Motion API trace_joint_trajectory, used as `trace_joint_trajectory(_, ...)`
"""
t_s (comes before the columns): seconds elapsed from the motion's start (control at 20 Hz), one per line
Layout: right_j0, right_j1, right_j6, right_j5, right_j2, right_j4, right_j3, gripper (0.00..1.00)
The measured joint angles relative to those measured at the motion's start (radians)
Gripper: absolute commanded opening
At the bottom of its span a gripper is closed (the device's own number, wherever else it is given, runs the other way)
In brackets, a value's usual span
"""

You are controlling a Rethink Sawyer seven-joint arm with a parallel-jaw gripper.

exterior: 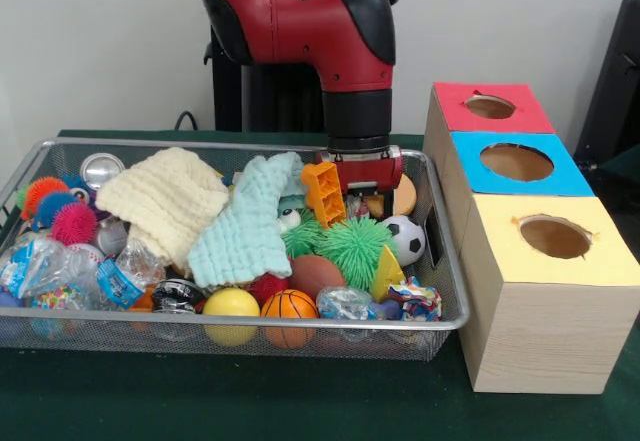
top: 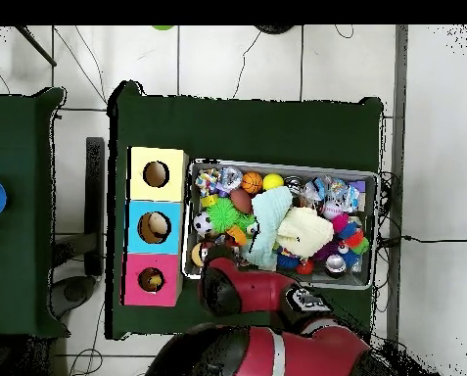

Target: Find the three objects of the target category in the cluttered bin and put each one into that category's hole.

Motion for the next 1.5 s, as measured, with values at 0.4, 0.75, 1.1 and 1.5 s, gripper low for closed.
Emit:
trace_joint_trajectory(0.4, -0.062, -0.007, 0.000, -0.004, 0.007, -0.017, 0.007, 1.00)
trace_joint_trajectory(0.75, -0.157, -0.072, 0.000, 0.195, 0.003, -0.056, -0.006, 1.00)
trace_joint_trajectory(1.1, -0.207, -0.105, 0.000, 0.369, 0.013, -0.113, -0.067, 1.00)
trace_joint_trajectory(1.5, -0.224, -0.105, 0.000, 0.385, 0.003, -0.219, -0.138, 1.00)
